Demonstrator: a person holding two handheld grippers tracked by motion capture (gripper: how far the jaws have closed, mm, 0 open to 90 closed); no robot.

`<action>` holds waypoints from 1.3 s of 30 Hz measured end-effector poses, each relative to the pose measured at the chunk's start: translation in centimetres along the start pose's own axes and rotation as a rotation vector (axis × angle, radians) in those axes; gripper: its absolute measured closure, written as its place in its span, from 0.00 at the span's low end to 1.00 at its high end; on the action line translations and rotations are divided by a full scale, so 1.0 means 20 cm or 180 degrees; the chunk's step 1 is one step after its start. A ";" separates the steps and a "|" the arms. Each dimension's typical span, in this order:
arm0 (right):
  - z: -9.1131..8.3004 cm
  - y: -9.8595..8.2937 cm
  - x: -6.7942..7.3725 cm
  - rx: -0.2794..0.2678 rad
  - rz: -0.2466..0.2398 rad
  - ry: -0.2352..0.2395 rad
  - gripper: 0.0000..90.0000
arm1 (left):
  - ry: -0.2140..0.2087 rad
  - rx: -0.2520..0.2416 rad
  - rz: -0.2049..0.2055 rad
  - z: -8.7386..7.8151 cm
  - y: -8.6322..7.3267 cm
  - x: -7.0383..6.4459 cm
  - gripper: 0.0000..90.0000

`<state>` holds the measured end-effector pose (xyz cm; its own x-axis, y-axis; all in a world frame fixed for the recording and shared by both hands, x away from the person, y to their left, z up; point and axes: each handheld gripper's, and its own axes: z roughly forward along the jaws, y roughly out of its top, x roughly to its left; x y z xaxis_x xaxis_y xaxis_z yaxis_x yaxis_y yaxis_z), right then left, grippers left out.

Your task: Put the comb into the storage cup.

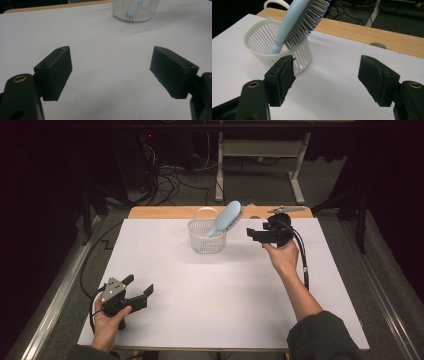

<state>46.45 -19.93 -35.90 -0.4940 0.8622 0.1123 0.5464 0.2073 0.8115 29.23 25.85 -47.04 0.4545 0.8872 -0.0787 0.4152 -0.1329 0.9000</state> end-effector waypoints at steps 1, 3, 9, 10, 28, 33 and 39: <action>0.00 0.00 0.00 0.0001 0.0002 -0.0003 0.33 | 0.0000 -0.0001 0.0000 0.00 0.00 0.00 0.21; -0.01 0.00 -0.01 0.0003 0.0005 -0.0007 0.33 | 0.0001 0.0000 -0.0001 0.00 0.00 0.00 0.21; -0.03 -0.01 -0.01 -0.0011 0.0004 -0.0007 0.33 | 0.0002 0.0000 -0.0002 0.00 0.00 0.00 0.21; -0.03 -0.01 -0.01 -0.0016 -0.0003 -0.0008 0.33 | 0.0002 -0.0001 -0.0002 0.00 0.00 0.00 0.21; -0.07 -0.06 -0.05 -0.0052 0.0045 -0.0036 0.33 | 0.0009 -0.0004 0.0001 0.00 0.00 0.00 0.21; -0.08 -0.07 -0.07 -0.0045 0.0051 -0.0045 0.33 | 0.0009 -0.0005 -0.0004 0.00 0.00 0.00 0.21; -0.09 -0.07 -0.07 -0.0051 0.0057 -0.0024 0.33 | 0.0013 -0.0009 -0.0021 0.00 0.00 0.00 0.21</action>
<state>45.14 -22.29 -36.22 -0.4791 0.8692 0.1227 0.5443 0.1844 0.8184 29.29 25.91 -47.06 0.4486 0.8899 -0.0830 0.4159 -0.1256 0.9007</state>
